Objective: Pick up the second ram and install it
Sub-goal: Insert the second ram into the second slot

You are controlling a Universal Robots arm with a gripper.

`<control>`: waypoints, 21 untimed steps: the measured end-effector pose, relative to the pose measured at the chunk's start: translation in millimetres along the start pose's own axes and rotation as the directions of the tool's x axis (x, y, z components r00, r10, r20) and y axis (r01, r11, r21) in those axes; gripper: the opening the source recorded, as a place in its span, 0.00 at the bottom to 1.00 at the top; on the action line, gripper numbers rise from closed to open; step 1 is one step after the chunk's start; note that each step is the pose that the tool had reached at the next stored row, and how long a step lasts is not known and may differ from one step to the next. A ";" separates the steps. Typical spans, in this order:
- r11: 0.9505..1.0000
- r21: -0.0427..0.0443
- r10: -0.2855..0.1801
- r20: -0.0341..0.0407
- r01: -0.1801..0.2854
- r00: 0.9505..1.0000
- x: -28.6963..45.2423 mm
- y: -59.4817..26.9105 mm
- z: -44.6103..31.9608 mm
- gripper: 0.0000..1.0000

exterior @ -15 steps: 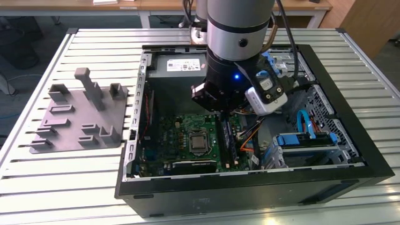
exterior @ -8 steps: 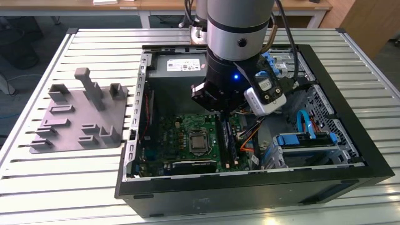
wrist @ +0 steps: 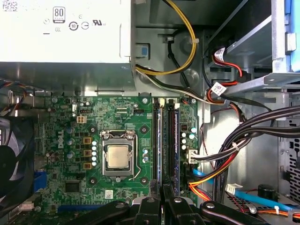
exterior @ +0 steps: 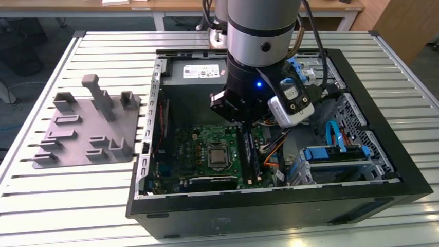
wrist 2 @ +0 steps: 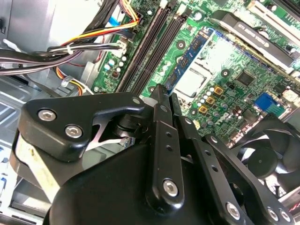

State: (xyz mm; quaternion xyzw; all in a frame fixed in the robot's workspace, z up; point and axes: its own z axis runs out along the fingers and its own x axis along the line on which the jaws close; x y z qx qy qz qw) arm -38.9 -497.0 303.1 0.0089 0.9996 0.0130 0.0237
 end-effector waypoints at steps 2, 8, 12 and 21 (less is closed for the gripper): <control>1.000 0.000 0.000 0.000 0.000 1.000 0.0 0.0 0.8 0.14; 1.000 0.000 0.000 0.000 0.000 1.000 0.0 -0.2 5.4 0.14; 1.000 0.000 0.000 0.000 0.000 1.000 0.2 -0.2 7.9 0.14; 1.000 0.000 0.000 0.000 0.000 1.000 0.4 -0.4 11.9 0.14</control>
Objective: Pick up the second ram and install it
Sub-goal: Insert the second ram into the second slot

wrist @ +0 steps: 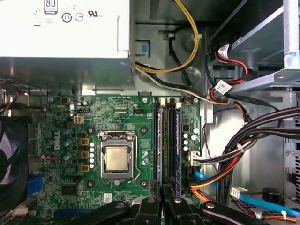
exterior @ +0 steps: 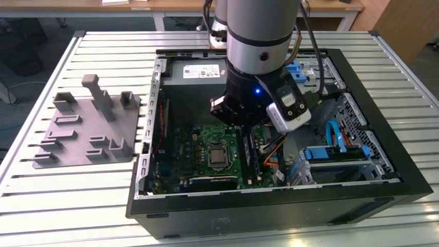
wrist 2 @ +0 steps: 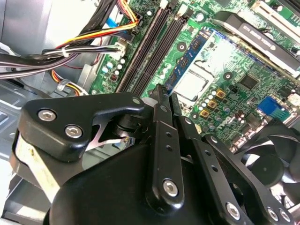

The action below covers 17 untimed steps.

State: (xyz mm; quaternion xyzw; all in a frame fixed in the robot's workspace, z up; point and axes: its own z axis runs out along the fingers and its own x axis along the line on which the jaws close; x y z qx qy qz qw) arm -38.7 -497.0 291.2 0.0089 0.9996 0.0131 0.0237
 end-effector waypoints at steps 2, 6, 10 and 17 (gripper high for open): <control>1.000 0.000 0.000 0.000 0.000 1.000 0.0 0.0 0.8 0.14; 1.000 0.000 0.000 0.000 0.000 1.000 0.1 0.0 2.2 0.14; 1.000 0.000 0.000 0.000 0.000 1.000 0.1 -0.1 3.3 0.14; 1.000 0.000 0.000 0.000 0.000 1.000 0.2 -0.1 5.2 0.14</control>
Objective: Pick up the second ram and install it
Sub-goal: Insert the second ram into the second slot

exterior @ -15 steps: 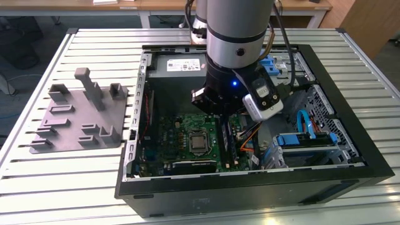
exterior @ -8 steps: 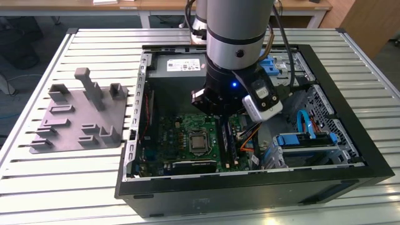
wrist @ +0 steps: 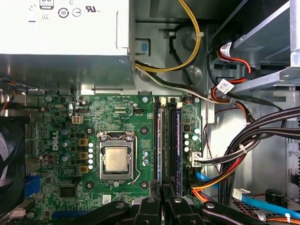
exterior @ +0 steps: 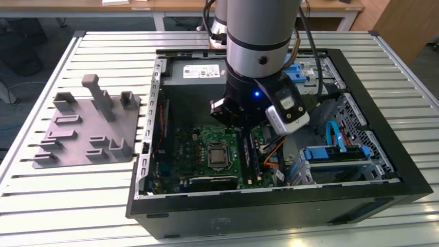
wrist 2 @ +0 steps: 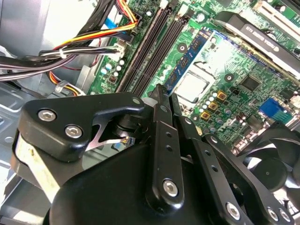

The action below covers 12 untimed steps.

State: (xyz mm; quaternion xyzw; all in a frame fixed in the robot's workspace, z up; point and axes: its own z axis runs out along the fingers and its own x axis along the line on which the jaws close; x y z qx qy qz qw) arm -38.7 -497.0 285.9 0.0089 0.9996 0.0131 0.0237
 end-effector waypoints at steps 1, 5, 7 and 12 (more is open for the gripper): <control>1.000 0.000 0.000 0.000 0.000 1.000 0.0 0.0 0.3 0.14; 1.000 0.000 0.000 0.000 0.000 1.000 0.1 0.0 1.4 0.14; 1.000 0.000 0.000 0.000 0.000 1.000 0.1 -0.1 2.0 0.14; 1.000 0.000 0.000 0.000 0.000 1.000 0.1 -0.1 3.1 0.14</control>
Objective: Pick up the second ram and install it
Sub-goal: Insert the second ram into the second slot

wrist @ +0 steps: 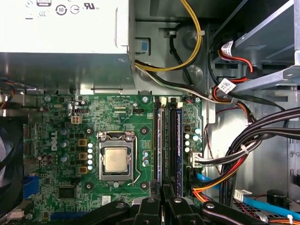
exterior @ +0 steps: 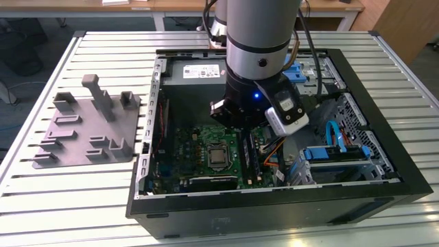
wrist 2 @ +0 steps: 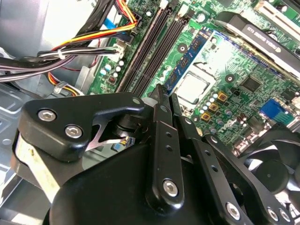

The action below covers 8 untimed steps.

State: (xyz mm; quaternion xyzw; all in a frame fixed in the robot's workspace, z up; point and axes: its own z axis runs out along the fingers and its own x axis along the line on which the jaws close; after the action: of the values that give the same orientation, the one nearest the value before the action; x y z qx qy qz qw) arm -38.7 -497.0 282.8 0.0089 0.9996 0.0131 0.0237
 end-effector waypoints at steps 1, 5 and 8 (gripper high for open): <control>1.000 0.000 0.000 0.000 0.000 1.000 0.0 0.0 0.2 0.14; 1.000 0.000 0.000 0.000 0.000 1.000 0.1 0.0 1.0 0.14; 1.000 0.000 0.000 0.000 0.000 1.000 0.1 -0.1 1.7 0.14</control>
State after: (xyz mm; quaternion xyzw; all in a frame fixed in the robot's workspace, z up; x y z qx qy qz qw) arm -38.7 -497.0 281.1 0.0089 0.9996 0.0131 0.0237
